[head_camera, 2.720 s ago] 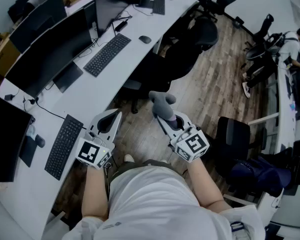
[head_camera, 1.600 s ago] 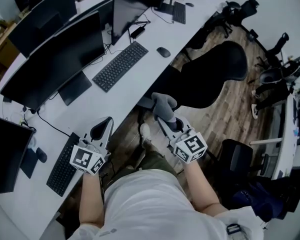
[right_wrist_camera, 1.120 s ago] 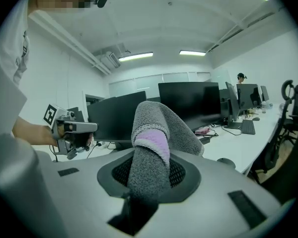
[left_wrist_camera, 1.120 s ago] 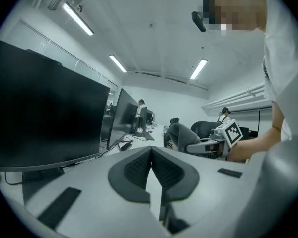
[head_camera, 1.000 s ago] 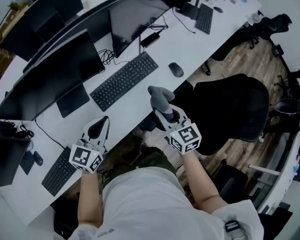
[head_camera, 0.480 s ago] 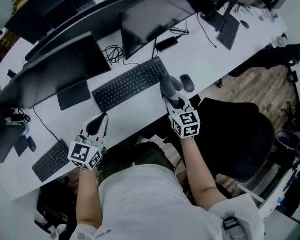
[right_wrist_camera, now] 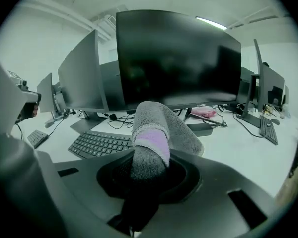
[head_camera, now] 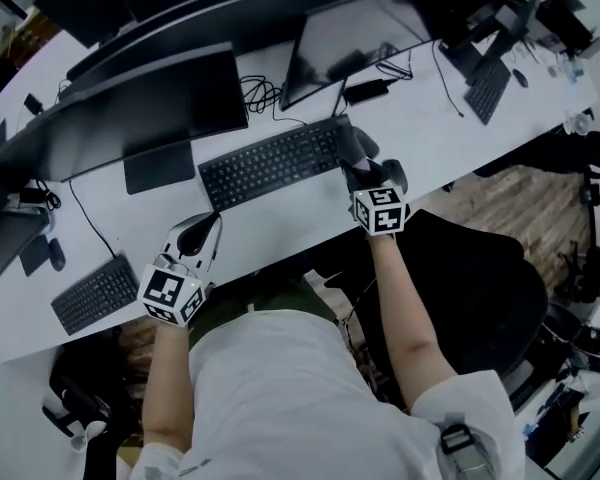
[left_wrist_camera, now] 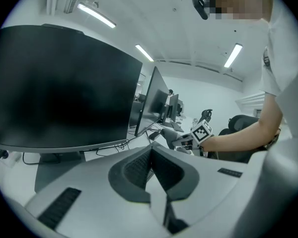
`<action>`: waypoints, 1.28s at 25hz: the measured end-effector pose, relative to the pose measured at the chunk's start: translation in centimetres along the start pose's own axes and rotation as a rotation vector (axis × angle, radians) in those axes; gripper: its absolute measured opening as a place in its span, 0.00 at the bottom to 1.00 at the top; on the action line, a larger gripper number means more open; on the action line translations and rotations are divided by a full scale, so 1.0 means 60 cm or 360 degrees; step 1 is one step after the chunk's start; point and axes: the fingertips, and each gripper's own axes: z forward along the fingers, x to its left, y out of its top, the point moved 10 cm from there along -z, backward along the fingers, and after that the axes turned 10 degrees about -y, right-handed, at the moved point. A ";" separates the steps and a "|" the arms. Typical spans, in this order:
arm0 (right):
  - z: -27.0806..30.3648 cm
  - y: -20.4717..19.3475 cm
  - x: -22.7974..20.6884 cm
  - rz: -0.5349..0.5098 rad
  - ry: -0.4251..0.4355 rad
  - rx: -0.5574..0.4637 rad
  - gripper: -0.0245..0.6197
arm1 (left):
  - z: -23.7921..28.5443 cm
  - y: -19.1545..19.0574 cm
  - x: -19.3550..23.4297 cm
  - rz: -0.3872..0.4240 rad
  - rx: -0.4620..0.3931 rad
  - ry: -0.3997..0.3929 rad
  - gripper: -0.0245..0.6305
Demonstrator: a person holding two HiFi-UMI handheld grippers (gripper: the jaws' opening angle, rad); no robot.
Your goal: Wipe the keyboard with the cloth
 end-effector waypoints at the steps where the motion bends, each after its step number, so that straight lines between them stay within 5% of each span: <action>1: 0.013 0.001 -0.001 -0.0011 -0.0002 0.0016 0.18 | -0.002 -0.002 0.002 0.0000 0.0009 0.0000 0.04; 14: 0.154 0.025 -0.016 -0.0141 0.0018 0.0258 0.18 | -0.024 -0.016 0.030 -0.0072 0.0040 0.0078 0.04; 32: 0.190 0.030 0.124 -0.0102 0.0242 0.0393 0.18 | -0.091 -0.052 0.084 -0.0213 0.0009 0.0222 0.04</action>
